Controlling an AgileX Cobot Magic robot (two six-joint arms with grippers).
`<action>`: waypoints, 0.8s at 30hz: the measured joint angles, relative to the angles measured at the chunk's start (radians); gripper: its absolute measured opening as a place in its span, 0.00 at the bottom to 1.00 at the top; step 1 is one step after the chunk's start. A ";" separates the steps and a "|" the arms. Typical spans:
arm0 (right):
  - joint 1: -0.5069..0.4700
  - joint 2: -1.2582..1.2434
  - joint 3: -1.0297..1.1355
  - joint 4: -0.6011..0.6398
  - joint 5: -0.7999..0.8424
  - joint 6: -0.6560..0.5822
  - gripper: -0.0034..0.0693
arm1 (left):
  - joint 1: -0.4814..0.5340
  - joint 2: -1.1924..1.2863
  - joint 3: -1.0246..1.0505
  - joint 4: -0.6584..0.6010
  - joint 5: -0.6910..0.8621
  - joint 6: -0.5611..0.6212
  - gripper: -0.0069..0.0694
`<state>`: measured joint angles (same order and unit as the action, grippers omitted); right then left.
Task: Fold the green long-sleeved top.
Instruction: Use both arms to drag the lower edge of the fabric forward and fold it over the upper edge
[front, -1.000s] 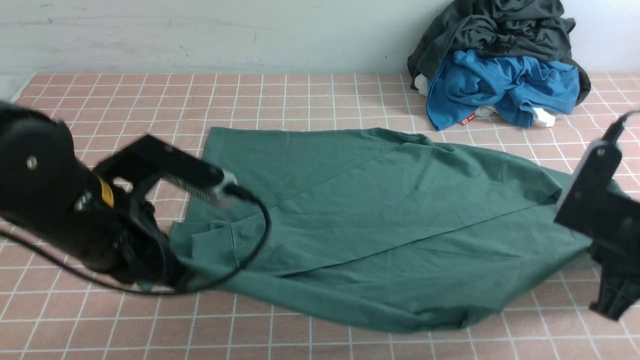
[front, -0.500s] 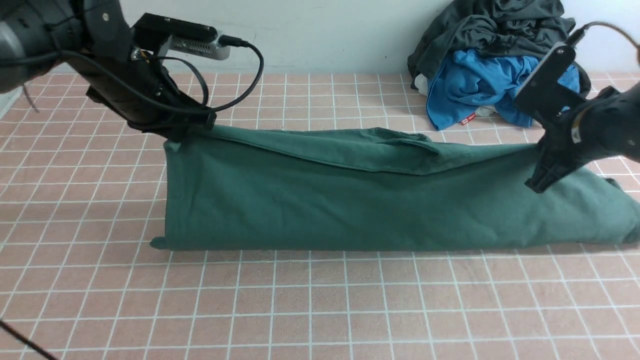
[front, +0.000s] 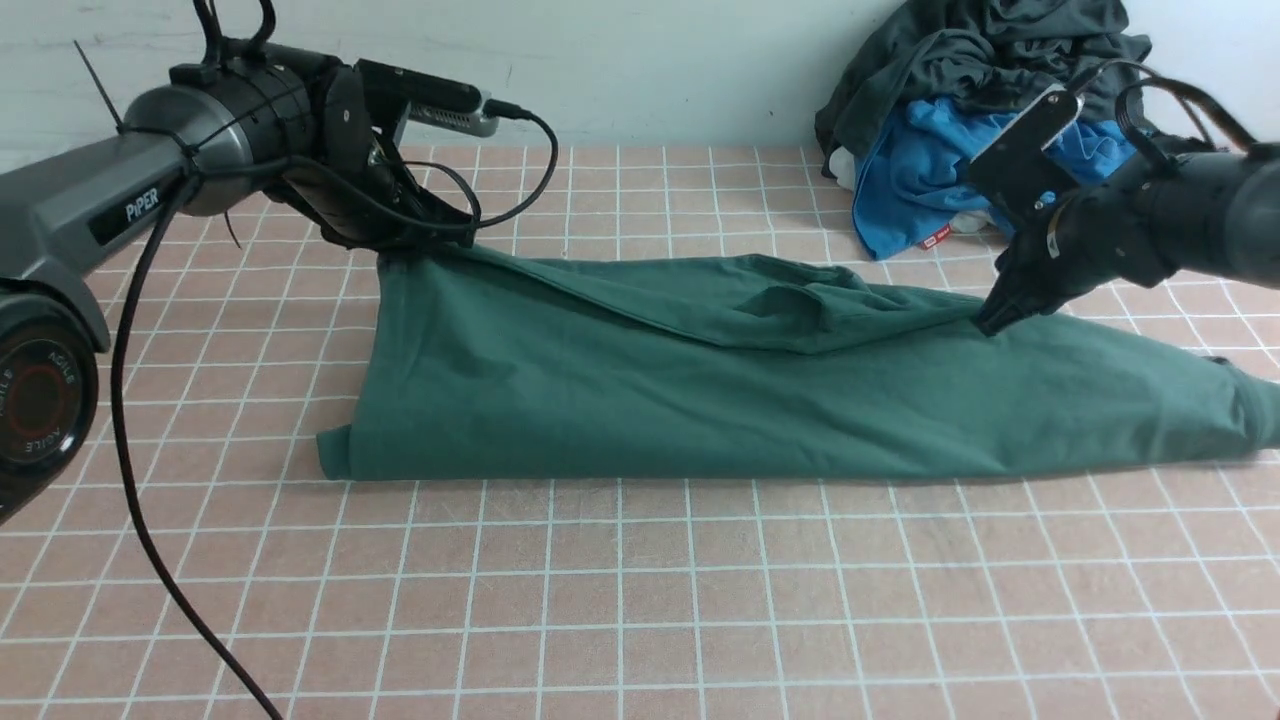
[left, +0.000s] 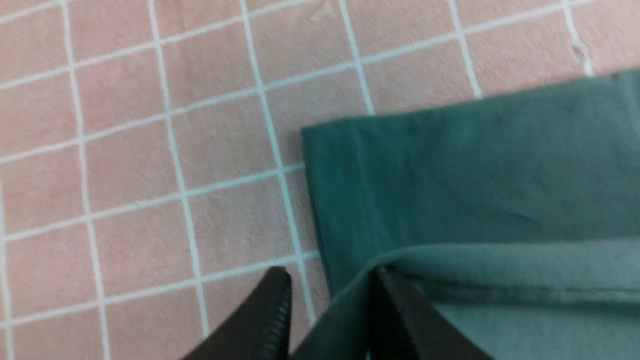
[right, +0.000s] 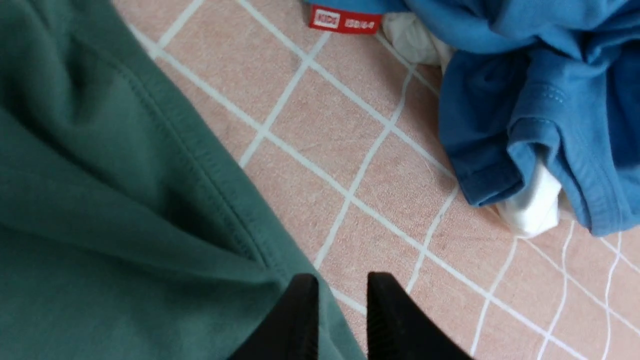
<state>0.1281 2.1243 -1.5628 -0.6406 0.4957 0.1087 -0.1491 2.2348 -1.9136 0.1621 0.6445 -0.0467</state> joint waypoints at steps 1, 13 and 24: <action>0.000 0.000 -0.010 -0.006 0.019 0.038 0.33 | 0.000 0.002 -0.002 0.031 -0.024 -0.031 0.44; 0.106 -0.049 -0.085 0.451 0.272 -0.261 0.15 | -0.016 -0.075 -0.007 0.139 0.130 -0.095 0.50; 0.120 0.153 -0.102 1.067 -0.075 -0.885 0.03 | -0.078 -0.213 -0.007 -0.090 0.310 0.239 0.09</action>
<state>0.2481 2.2775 -1.6648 0.4269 0.4204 -0.7759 -0.2274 2.0221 -1.9208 0.0718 0.9548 0.1922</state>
